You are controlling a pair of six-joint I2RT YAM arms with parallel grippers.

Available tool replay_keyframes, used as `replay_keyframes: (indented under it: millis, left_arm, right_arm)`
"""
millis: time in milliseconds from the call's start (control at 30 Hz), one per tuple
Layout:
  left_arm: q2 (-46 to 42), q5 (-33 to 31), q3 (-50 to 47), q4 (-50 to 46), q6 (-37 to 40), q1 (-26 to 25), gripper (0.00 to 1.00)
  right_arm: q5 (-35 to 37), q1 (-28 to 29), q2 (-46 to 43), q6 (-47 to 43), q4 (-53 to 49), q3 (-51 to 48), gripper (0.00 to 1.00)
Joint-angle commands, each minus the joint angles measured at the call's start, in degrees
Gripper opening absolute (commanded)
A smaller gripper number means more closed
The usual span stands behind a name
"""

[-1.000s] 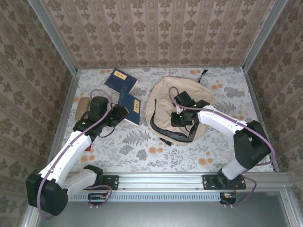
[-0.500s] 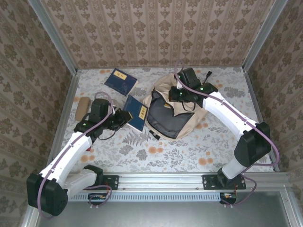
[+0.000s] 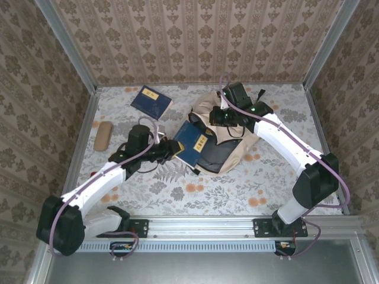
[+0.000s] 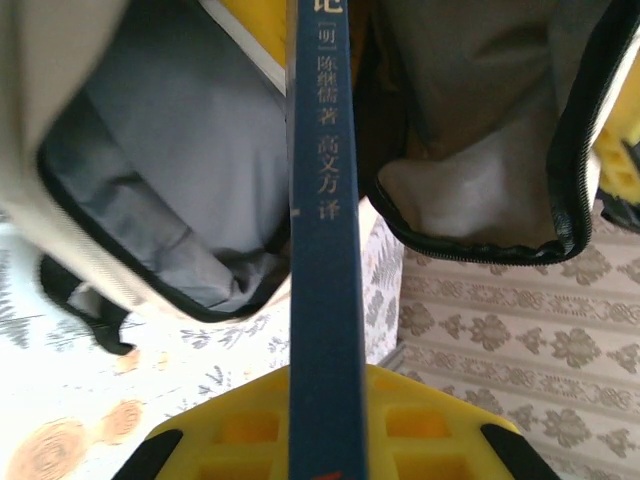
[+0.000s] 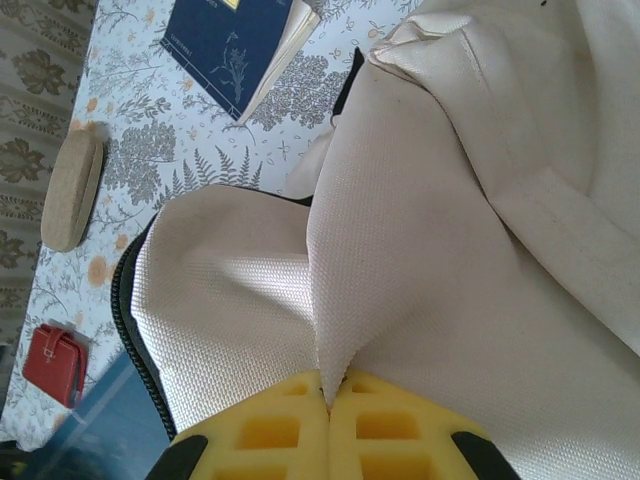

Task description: Pack books, pencil case, and school supplies into a backpack

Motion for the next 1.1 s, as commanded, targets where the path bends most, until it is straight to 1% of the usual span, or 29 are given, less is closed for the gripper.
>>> replay_keyframes:
  millis: [0,33,200,300,433,567,667,833,967,1067]
  left_arm:
    - [3.52,1.48,-0.27,12.76,-4.44,-2.33,0.06]
    - [4.8,1.45,-0.11,15.02,-5.11,-2.96,0.06]
    - [9.4,-5.17,0.4,22.86,-7.52,-5.15,0.05]
    - [13.0,-9.26,0.17,30.09,-9.7,-7.27,0.06]
    - [20.42,-11.64,1.64,38.81,-12.34,-9.71,0.07]
    - [26.95,-14.5,4.16,43.7,-13.35,-11.51,0.07]
    - [30.86,-16.42,5.95,44.56,-13.85,-12.64,0.07]
    - [37.13,-17.2,8.25,46.06,-15.56,-13.23,0.07]
    - [41.05,-17.36,11.01,46.41,-15.68,-13.1,0.1]
    - [42.77,-18.61,12.89,43.23,-15.08,-12.97,0.15]
  right_arm:
    - [-3.54,-0.06,-1.36,0.98,1.94,2.61,0.06]
    - [-3.73,-0.11,-1.61,1.03,1.94,2.49,0.06]
    - [-3.96,-0.44,-2.69,1.11,2.02,1.78,0.07]
    - [-4.06,-0.62,-3.28,1.34,2.33,1.25,0.07]
    - [-4.47,-0.72,-3.49,1.79,2.73,0.72,0.07]
    - [-4.44,-0.84,-3.95,1.97,2.81,0.19,0.07]
    - [-4.23,-1.15,-4.35,1.97,2.72,-0.17,0.07]
    - [-4.04,-1.93,-5.0,2.31,2.73,-0.74,0.07]
    - [-4.12,-2.21,-5.32,2.5,2.75,-1.18,0.07]
    - [-4.13,-2.48,-5.61,2.52,2.73,-1.52,0.07]
